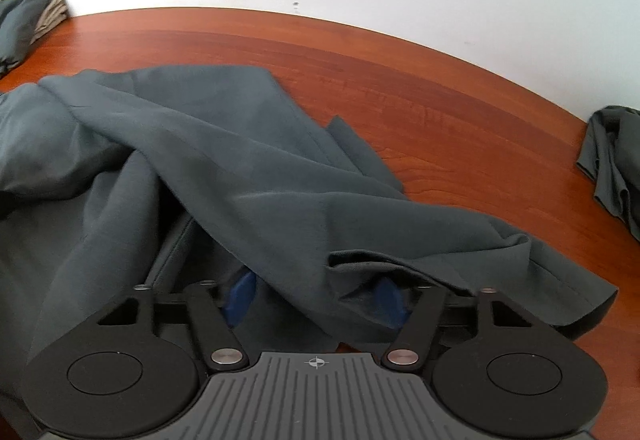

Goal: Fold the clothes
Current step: 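Pinch the trouser fabric with the left tool while the right tool pinches it too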

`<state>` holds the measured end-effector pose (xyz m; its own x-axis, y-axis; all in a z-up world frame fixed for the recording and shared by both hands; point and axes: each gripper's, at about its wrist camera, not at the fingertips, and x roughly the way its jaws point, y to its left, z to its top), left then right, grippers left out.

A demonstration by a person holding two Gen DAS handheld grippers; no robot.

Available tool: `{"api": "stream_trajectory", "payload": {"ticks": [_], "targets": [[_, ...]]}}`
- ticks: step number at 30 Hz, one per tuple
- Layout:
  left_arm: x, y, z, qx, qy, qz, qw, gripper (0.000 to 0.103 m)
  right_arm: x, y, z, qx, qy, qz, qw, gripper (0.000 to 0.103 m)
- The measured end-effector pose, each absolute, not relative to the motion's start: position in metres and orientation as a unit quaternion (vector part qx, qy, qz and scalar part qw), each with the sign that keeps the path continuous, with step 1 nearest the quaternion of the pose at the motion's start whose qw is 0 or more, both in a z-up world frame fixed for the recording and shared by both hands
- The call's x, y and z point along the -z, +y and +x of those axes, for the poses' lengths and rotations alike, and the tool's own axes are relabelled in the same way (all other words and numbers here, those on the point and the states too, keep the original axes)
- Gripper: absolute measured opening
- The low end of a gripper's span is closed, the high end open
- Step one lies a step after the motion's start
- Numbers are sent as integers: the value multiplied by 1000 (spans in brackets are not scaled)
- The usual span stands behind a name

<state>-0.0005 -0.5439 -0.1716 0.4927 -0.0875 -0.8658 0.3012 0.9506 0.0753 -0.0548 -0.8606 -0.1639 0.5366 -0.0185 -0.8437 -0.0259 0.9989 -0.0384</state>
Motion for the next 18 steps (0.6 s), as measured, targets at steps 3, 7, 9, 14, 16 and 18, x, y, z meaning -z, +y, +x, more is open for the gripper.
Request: {"api": "stream_trajectory", "payload": {"ticks": [3, 7, 9, 14, 16, 18], "targets": [[163, -544, -5, 119, 471, 98, 868, 37, 159, -870, -55, 11, 473, -1, 881, 29], [148, -541, -11, 99, 435, 85, 891, 18, 138, -880, -58, 14, 440, 23, 898, 18], [138, -537, -12, 82, 417, 73, 902, 16, 124, -881, -58, 16, 419, 24, 907, 15], [108, -521, -11, 22, 360, 39, 932, 15, 82, -887, -57, 24, 365, 34, 930, 11], [92, -509, -8, -10, 334, 20, 942, 14, 63, -889, -55, 28, 341, 36, 939, 11], [76, -497, -4, -44, 309, 5, 950, 13, 44, -893, -51, 33, 320, 38, 946, 10]]}}
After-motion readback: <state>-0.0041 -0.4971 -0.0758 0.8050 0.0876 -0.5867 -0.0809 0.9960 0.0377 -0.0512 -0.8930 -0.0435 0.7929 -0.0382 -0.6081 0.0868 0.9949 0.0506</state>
